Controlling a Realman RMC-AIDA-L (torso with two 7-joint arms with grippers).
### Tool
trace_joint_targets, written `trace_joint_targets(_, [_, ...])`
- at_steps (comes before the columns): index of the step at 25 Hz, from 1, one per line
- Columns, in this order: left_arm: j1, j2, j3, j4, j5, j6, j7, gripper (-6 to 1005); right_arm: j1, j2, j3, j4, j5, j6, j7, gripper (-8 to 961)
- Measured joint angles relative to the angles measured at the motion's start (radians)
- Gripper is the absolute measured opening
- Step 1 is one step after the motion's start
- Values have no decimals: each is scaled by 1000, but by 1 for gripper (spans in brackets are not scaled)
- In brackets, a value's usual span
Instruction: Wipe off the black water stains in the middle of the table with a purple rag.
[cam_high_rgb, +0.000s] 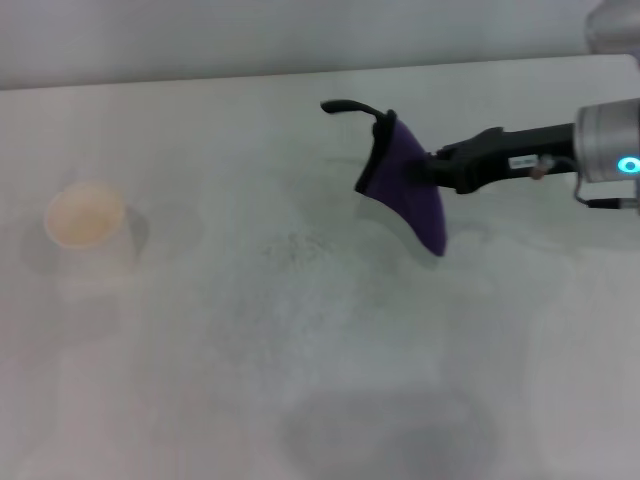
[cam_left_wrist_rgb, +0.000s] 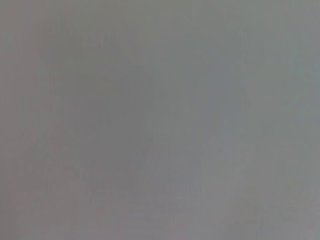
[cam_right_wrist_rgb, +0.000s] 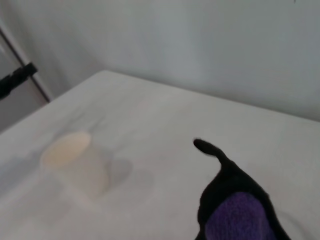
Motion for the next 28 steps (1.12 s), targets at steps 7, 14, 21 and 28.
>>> trace_joint_targets(7, [0,0,4,3,2,1,0,884,-6,-8,15,58,-161,60,-8,91])
trace_joint_targets(14, [1,0,6,3,3,1,0,884,33,76,18,61,-356,11,3,94])
trace_joint_targets(21, [4,-1,6,3,3,2,0,884,46,102,15,79,-407,-30,43,229])
trace_joint_targets(28, [4,-2,6,3,3,1,0,884,-35,99,63,176,-312,4,38,521])
